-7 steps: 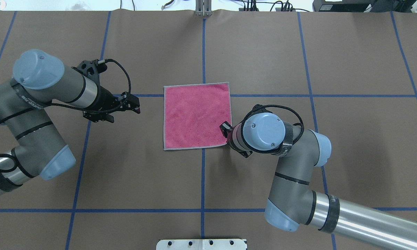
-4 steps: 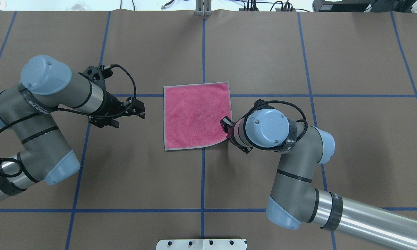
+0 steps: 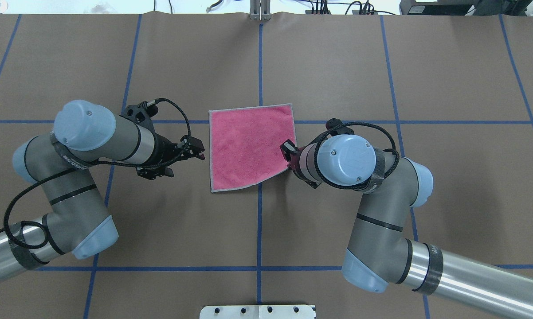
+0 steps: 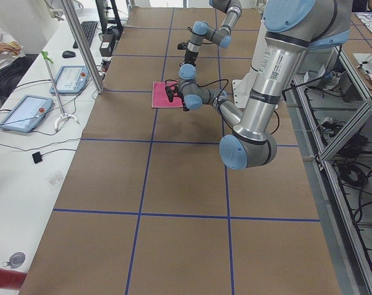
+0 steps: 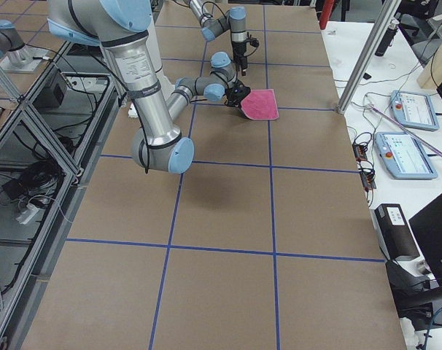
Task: Fold towel twice with both arms
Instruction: 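Lower both grippers onto the two near towel corners and pinch them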
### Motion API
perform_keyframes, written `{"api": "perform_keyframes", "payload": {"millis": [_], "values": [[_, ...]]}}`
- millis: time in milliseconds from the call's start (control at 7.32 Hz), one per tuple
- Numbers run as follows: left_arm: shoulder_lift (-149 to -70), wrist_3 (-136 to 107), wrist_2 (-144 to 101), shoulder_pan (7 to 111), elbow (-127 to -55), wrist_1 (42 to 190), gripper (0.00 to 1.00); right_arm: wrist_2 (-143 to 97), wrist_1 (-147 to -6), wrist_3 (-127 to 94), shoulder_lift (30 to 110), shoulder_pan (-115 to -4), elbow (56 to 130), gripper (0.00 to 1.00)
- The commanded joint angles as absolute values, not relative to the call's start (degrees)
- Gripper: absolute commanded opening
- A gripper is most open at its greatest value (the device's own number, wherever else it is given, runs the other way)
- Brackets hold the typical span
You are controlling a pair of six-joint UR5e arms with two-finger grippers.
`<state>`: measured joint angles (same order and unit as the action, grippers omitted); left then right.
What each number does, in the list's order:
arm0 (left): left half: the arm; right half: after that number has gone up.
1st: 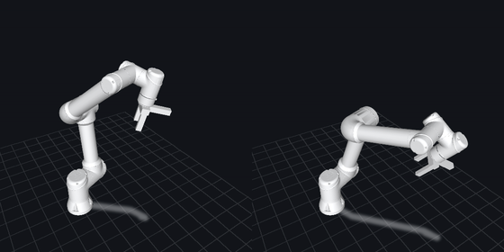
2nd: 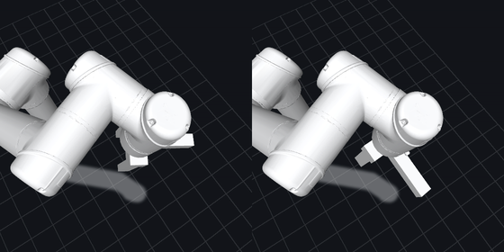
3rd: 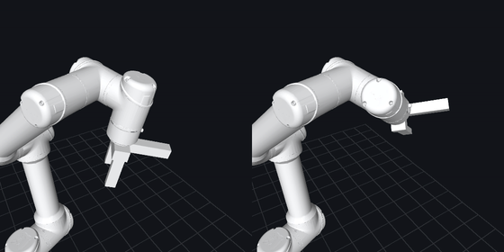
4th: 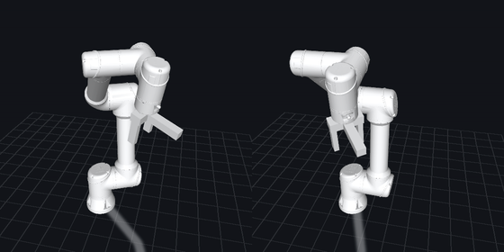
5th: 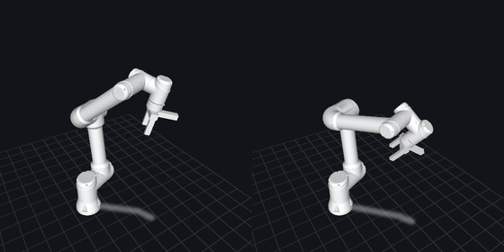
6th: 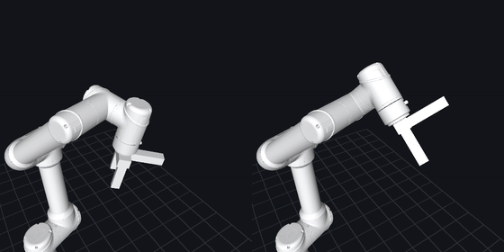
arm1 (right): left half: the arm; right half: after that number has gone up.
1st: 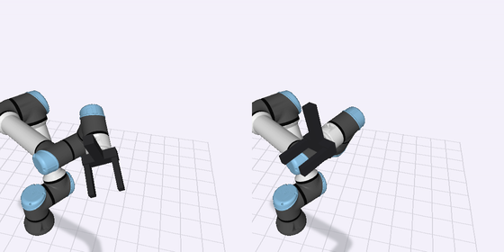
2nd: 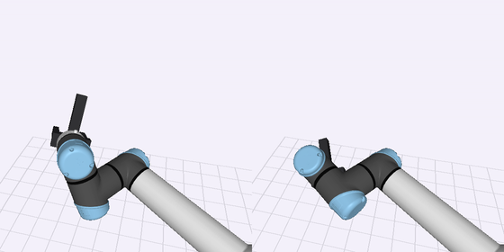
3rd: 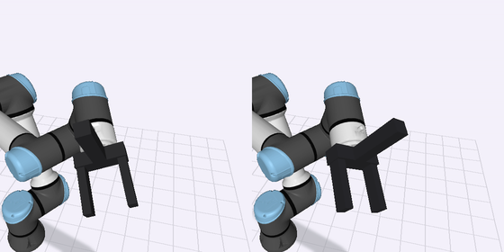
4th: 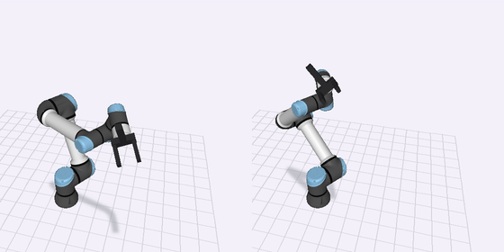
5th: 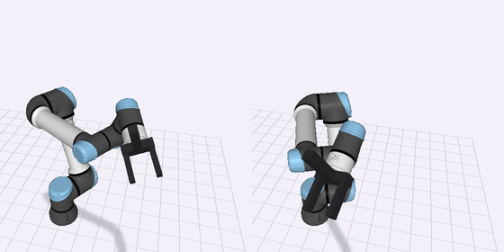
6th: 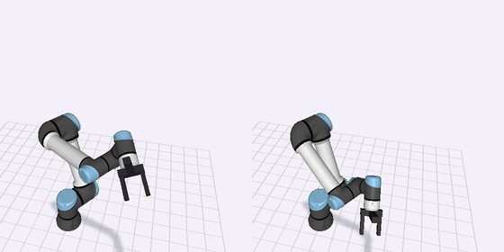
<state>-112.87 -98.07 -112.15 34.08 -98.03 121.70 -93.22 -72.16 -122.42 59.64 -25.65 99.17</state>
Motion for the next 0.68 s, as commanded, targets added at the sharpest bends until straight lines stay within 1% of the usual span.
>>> {"api": "perform_keyframes", "payload": {"millis": [0,547], "values": [[-112.85,-107.89,-111.09,33.49,-97.56,123.57,1.0,-93.16,-72.16,-122.43,59.59,-26.1,99.49,0.0],[-115.65,-117.4,-107.75,31.91,-95.63,123.57,1.0,-93.25,-72.25,-122.52,59.5,-27.25,99.49,0.0]]}}
